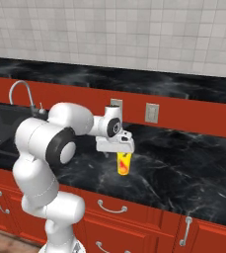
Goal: Place the pitcher and cup on the dining counter for serving.
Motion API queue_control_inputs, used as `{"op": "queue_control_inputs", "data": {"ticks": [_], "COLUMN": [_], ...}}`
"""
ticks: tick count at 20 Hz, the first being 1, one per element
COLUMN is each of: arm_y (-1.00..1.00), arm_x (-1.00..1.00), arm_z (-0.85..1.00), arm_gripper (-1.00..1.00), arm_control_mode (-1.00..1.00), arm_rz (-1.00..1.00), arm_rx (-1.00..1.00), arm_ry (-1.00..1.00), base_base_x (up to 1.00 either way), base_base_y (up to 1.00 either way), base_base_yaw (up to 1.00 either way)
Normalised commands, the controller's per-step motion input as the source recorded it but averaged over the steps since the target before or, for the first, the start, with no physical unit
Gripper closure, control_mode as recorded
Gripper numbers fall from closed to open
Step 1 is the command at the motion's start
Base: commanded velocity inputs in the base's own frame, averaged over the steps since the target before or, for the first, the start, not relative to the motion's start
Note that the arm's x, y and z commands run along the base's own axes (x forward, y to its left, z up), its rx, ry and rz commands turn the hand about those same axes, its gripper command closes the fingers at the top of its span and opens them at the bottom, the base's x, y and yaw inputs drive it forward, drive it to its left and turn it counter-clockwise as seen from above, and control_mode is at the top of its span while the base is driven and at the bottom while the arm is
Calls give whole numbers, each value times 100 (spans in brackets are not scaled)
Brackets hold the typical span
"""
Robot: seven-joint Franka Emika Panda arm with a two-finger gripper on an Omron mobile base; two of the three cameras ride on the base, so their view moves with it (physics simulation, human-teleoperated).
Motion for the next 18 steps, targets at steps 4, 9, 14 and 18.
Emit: {"op": "queue_control_inputs", "data": {"ticks": [4,9,14,18], "arm_y": [0,0,0,0], "arm_x": [1,0,0,-2], "arm_z": [-35,-15,0,0], "arm_gripper": [-100,100,100,100], "arm_control_mode": [-100,-100,-100,-100], "arm_rz": [3,1,0,0], "arm_rx": [0,0,0,0], "arm_ry": [0,3,0,0], "base_base_x": [0,0,0,0], "base_base_y": [0,0,0,0], "base_base_yaw": [0,0,0,0]}}
